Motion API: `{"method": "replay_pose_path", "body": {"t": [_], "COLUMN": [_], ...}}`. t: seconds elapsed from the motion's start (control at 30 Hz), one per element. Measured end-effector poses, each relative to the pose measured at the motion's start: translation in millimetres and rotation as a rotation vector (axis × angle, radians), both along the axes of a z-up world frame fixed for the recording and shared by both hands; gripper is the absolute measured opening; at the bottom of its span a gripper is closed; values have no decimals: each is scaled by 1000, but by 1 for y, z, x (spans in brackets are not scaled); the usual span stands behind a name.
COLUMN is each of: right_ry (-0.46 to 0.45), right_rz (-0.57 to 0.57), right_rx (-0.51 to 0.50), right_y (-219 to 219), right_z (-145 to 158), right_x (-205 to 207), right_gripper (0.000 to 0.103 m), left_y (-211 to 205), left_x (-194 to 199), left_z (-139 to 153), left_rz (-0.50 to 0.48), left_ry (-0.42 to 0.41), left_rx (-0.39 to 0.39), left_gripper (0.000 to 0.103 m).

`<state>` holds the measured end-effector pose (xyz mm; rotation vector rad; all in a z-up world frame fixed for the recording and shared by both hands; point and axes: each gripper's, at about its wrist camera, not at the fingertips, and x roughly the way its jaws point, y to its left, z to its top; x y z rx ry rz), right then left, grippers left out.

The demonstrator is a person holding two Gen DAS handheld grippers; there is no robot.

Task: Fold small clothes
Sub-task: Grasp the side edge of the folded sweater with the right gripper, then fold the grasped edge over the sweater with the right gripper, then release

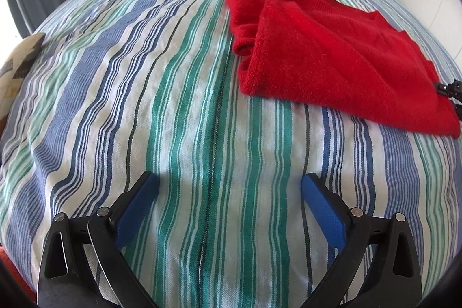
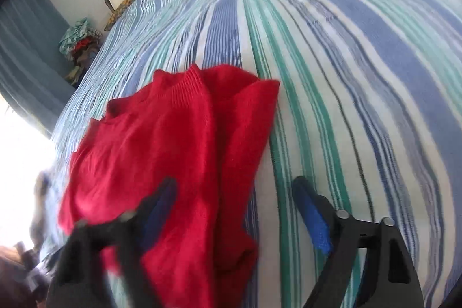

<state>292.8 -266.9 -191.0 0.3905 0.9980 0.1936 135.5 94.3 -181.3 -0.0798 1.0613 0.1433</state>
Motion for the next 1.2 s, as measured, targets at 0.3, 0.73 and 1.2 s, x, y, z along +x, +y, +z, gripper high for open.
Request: {"method": "replay_pose_path", "body": {"t": [0.3, 0.73, 1.2], "right_ry": [-87, 63, -82], "right_rz": [64, 373, 630], "right_rx": [34, 305, 5], "right_y": [64, 303, 285], "right_z": [82, 47, 81], "right_x": [7, 51, -16], "right_gripper": [9, 62, 79], "left_y": [24, 90, 84], "left_x": [3, -6, -2], "left_z": [17, 23, 29], "left_rz": [39, 213, 205], "left_ry": [27, -3, -35], "left_rx": [-138, -166, -195], "left_gripper": [100, 100, 100]}}
